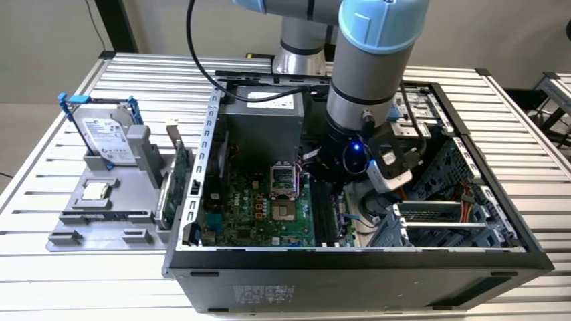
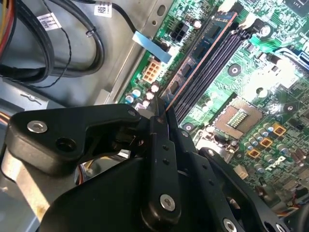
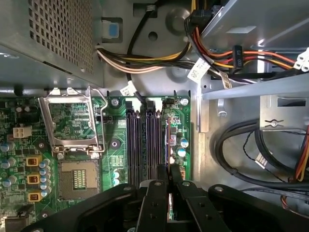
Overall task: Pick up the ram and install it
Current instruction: 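Insert the ram into the slot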
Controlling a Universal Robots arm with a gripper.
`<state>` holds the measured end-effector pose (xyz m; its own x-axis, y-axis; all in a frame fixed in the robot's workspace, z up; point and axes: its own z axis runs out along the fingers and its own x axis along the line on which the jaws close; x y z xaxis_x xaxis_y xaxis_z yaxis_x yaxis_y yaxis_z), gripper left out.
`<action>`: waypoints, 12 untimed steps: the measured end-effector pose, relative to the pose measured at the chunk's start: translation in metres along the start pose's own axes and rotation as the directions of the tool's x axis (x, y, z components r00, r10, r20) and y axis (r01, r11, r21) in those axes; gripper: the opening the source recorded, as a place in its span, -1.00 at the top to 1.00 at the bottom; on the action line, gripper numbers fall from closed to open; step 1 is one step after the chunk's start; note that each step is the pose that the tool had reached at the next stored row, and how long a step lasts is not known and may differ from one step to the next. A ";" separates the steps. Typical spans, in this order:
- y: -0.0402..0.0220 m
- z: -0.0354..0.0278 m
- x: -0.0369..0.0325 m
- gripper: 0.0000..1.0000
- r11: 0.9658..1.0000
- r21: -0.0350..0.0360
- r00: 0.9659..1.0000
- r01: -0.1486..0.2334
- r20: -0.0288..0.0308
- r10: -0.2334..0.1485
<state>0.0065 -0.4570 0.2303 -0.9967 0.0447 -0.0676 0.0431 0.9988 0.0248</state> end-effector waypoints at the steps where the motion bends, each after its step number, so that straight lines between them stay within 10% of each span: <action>1: 0.0000 0.0006 0.0004 1.00 1.000 0.000 1.000 -0.003 0.000 0.003; 12: 0.0006 0.0092 0.0013 1.00 1.000 0.002 1.000 -0.022 0.001 0.022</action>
<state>0.0058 -0.4562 0.2211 -0.9955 0.0665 -0.0676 0.0649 0.9976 0.0248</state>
